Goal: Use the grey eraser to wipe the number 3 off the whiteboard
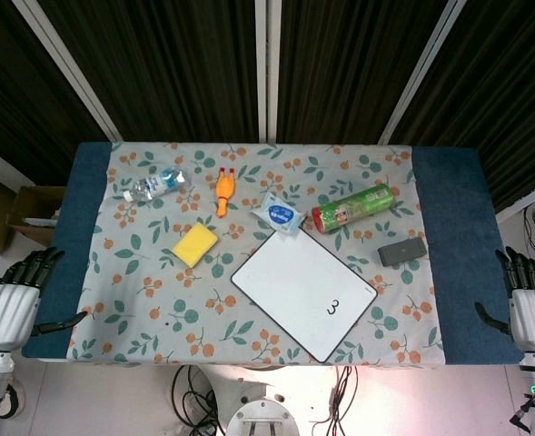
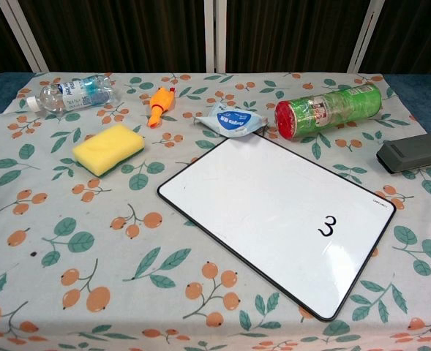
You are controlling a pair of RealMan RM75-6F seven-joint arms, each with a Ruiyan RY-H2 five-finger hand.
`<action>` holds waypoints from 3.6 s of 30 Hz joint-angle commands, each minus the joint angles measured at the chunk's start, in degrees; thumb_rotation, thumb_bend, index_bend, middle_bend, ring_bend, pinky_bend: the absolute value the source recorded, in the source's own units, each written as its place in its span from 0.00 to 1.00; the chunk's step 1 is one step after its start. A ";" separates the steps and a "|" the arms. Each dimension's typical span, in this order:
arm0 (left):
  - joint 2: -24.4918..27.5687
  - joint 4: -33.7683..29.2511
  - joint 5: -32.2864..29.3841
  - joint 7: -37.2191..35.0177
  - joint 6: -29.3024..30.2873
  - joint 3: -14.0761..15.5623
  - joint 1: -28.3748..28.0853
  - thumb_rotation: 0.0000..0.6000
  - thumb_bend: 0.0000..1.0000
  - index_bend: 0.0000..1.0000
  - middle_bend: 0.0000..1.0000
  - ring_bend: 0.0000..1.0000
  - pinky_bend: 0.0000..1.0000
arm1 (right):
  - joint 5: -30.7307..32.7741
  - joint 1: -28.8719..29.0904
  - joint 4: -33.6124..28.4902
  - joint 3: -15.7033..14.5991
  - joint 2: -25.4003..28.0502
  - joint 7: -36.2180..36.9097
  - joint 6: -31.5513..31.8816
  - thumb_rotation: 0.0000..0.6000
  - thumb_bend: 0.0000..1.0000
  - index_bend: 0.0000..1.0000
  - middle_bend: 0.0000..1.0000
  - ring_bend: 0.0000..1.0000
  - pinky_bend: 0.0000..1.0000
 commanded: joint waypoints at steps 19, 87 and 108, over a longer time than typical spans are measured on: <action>0.10 -0.26 -0.15 0.14 -0.47 -0.06 -0.22 0.48 0.03 0.13 0.10 0.12 0.23 | 0.76 3.44 0.66 0.31 0.98 -4.07 -5.81 1.00 0.15 0.00 0.00 0.00 0.00; -0.15 0.99 -0.65 -1.10 -1.08 -0.01 -0.56 0.47 0.03 0.13 0.10 0.12 0.23 | 5.63 28.10 18.02 -0.53 -13.74 -11.16 -33.89 1.00 0.35 0.39 0.35 0.27 0.09; 0.06 1.68 -0.51 -2.77 0.06 -0.10 -0.08 0.48 0.03 0.13 0.10 0.12 0.23 | -2.25 27.59 4.98 -1.18 -7.50 -10.31 -23.85 1.00 0.47 0.63 0.52 0.47 0.13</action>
